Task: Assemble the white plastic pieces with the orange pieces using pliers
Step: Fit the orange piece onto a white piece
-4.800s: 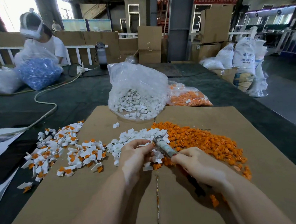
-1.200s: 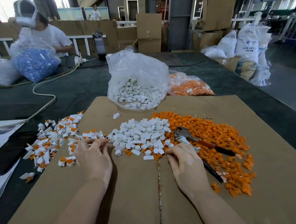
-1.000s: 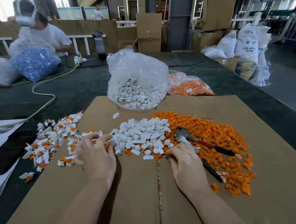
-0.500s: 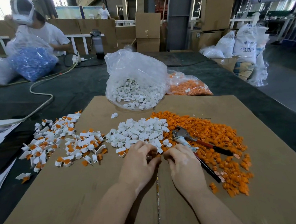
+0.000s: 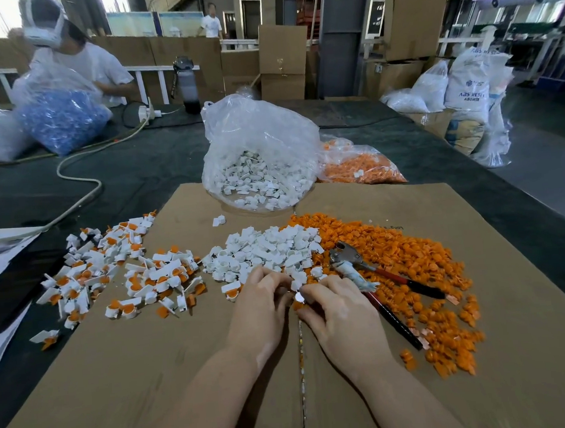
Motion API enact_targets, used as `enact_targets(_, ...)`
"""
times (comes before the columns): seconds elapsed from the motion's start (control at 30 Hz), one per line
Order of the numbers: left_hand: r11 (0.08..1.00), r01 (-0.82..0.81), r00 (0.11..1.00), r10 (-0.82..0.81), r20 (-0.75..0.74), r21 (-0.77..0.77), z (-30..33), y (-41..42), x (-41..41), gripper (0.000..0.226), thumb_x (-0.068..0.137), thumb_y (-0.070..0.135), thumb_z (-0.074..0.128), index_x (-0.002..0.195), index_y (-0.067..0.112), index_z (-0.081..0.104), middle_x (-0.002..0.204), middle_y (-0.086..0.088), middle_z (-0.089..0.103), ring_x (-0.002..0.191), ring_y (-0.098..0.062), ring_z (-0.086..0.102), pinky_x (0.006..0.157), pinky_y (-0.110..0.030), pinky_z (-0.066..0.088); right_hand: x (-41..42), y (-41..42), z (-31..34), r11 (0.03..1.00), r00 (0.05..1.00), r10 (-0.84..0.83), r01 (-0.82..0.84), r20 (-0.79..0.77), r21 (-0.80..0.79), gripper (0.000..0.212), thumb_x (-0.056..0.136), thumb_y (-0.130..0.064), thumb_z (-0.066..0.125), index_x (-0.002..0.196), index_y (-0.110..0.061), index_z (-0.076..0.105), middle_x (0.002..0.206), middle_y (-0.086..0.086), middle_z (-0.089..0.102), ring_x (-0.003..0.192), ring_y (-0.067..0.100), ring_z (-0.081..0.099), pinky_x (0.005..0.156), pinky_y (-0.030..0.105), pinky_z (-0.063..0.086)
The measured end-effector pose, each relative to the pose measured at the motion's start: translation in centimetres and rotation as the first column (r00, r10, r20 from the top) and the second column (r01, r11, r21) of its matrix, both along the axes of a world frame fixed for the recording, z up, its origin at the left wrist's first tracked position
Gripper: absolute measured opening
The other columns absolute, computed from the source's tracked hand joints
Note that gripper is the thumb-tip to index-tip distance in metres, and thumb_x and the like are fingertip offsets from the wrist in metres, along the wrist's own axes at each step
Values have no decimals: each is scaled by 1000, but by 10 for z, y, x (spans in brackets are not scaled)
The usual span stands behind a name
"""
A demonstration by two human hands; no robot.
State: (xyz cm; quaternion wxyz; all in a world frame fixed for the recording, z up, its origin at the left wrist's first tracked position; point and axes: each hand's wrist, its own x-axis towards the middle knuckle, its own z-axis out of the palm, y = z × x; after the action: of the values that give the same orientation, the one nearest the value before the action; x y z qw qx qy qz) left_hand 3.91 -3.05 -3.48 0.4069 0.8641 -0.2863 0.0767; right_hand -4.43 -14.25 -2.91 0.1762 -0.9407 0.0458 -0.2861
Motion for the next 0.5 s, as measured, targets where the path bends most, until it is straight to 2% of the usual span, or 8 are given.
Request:
enact_targets(0.1, 1000, -1, 1000, 1, -12, -21, 0, 1, 0, 16, 87, 11, 63, 101, 15, 66, 91, 14, 44, 79, 11, 47, 72, 3, 34, 2, 0, -1, 1000, 999, -24, 24, -45, -12, 23, 68, -19, 82, 86, -13, 68, 81, 1, 62, 77, 20, 61, 63, 33, 53)
enact_targets(0.2, 1000, 16, 1000, -16, -13, 9, 0, 0, 0, 25, 89, 12, 59, 113, 21, 63, 96, 13, 42, 79, 15, 44, 71, 5, 31, 3, -1, -2, 998, 998, -50, 49, -46, -25, 18, 71, -11, 80, 83, -11, 66, 79, 2, 63, 76, 22, 61, 63, 35, 54)
enact_targets(0.33, 999, -13, 999, 15, -44, 35, 2, -7, 2, 36, 95, 25, 49, 131, 28, 51, 97, 12, 39, 84, 0, 43, 71, -6, 28, 3, -1, -2, 997, 998, -61, 60, -17, -43, 24, 66, 6, 78, 77, -11, 65, 73, 1, 62, 68, 21, 60, 57, 33, 53)
enact_targets(0.43, 996, -28, 998, 33, -61, 86, 2, -14, 4, 37, 97, 31, 45, 133, 34, 48, 96, 9, 39, 85, -5, 43, 66, -12, 27, 3, 0, -1, 996, 998, -67, 67, 5, -56, 24, 64, 6, 78, 72, -11, 64, 69, 1, 61, 65, 20, 59, 54, 31, 52)
enact_targets(0.5, 992, -14, 999, 20, -47, 126, 2, -16, 4, 34, 96, 32, 47, 130, 34, 52, 95, 8, 37, 83, -6, 42, 66, -13, 27, 3, 0, -1, 996, 998, -71, 70, -4, -53, 22, 66, 6, 77, 72, -10, 63, 69, 2, 61, 65, 21, 59, 55, 32, 52)
